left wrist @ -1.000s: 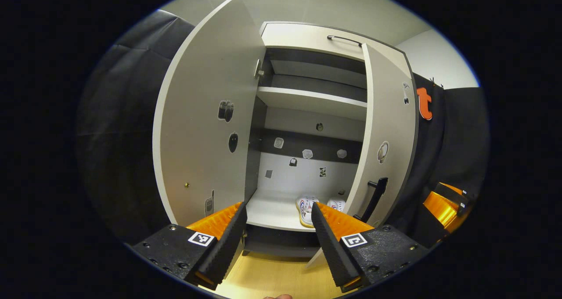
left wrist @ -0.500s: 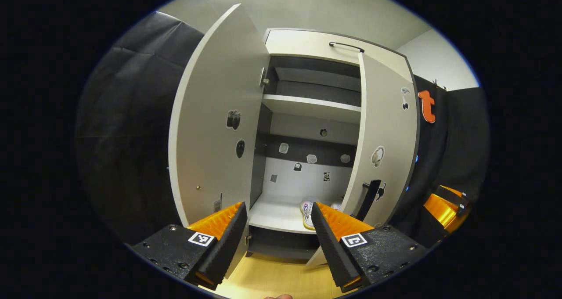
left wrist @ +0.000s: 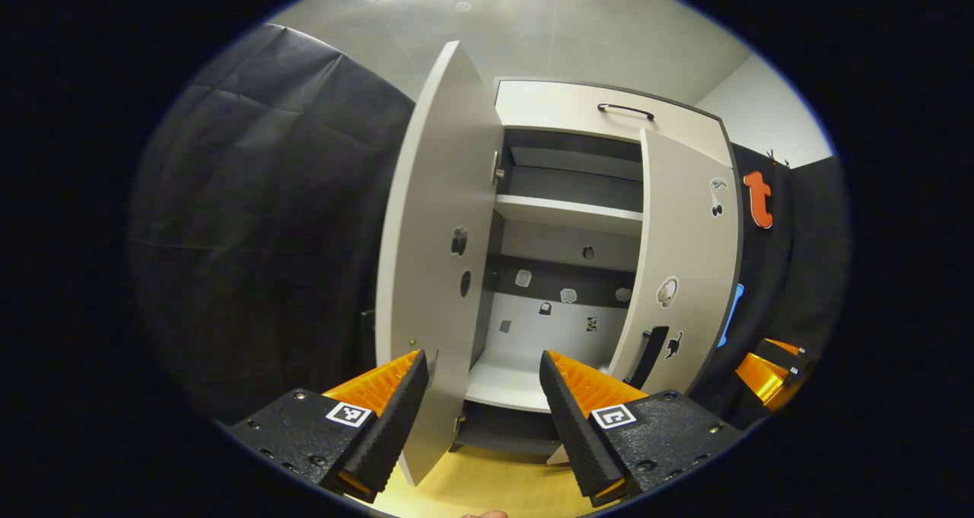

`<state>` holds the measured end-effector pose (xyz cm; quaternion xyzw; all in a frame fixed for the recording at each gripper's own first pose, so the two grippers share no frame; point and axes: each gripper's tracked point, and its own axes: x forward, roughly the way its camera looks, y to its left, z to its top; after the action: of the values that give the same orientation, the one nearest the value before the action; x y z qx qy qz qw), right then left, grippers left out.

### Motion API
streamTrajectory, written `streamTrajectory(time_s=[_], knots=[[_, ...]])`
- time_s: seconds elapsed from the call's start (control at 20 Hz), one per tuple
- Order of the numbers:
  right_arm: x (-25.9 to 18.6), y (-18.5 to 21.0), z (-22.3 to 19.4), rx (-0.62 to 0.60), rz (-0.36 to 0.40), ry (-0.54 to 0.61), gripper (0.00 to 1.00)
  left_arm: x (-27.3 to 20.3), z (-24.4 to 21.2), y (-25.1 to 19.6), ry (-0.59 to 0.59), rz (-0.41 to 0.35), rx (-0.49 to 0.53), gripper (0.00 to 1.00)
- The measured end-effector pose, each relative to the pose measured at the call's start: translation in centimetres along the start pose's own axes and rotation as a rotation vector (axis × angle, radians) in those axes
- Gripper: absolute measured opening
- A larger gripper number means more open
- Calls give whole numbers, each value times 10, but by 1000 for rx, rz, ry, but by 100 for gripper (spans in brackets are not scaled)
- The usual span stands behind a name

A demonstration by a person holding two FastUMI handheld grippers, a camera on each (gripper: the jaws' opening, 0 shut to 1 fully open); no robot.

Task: Grab one shoe with the right hand and put it into the shoe cabinet, grab the other shoe with the left hand and put it into the shoe cabinet; then close the right door with the right hand and the left door with the left hand.

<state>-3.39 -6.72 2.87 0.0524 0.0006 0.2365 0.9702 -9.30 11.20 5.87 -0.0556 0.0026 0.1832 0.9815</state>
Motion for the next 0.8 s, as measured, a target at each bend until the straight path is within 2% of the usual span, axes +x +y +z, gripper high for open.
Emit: streamTrajectory(time_s=[0.1,0.15,0.2,0.25,0.5,0.65,0.75,0.8], knots=[[-2,4,0,2,7,-1,80,-7,8,16,-22,37,3,84],[-2,5,0,3,9,0,80,-10,12,24,-33,58,8,89],[-3,7,0,4,12,-1,77,-12,15,35,-41,83,12,90],[-3,8,0,5,14,-1,80,-14,18,45,-47,109,16,89],[0,10,-5,9,8,9,80,-17,20,91,-48,214,17,89],[4,10,-7,14,1,11,80,-7,13,109,-29,254,17,89],[7,8,-6,16,-8,8,80,3,8,113,-24,254,24,89],[9,8,-6,18,-10,8,80,9,5,117,-19,255,27,84]])
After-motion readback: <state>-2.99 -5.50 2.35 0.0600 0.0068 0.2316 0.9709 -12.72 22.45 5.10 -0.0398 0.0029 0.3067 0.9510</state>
